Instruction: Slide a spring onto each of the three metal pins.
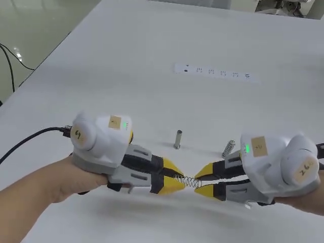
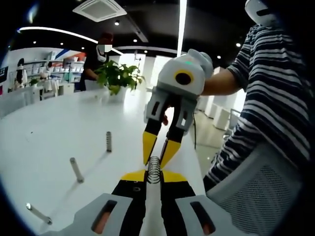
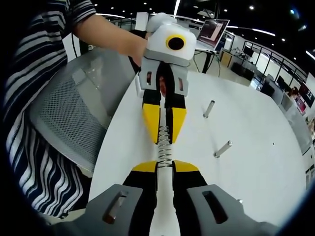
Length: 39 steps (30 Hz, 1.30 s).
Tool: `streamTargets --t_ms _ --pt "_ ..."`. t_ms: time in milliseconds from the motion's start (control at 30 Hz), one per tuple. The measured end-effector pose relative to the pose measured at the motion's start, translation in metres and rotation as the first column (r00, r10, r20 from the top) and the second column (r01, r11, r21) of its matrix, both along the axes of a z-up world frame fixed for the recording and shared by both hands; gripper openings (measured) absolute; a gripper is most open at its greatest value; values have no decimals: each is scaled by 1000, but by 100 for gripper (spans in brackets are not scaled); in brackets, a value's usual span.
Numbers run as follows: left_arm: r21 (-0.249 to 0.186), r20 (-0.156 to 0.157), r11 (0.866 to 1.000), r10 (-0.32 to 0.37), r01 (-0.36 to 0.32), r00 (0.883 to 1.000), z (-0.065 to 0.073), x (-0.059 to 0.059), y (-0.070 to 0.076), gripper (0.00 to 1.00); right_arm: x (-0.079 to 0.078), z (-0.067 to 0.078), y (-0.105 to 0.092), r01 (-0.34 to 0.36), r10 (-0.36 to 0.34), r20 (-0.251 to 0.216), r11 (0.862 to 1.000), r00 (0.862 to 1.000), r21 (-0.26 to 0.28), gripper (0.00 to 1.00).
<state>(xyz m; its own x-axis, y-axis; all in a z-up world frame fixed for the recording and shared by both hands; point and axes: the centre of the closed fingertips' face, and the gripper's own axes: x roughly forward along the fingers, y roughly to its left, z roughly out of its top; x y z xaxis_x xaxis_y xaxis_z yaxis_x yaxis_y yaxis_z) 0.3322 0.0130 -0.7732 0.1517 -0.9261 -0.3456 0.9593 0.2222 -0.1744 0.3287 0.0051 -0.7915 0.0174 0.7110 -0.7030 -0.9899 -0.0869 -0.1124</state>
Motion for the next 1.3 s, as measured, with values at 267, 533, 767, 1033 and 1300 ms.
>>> streamTargets --t_ms 267,533,767,1033,1300 --pt "-6 -7 1000 3 -3 1000 0 1 0 2 0 5 -1 11 -11 -9 1000 1000 12 7" --pt "9 -9 1000 6 -6 1000 -5 2 1 3 2 21 0 -7 7 -1 1000 1000 27 7" --pt "39 2 999 11 -11 1000 -10 1 1 2 0 31 10 5 -1 -46 996 999 87 7" --pt "44 11 999 19 -19 1000 -12 1 -1 2 -3 42 19 36 -22 -83 985 996 169 7" --pt "33 23 999 26 -26 999 -8 1 -6 2 -5 52 30 53 -33 -83 964 996 259 7"
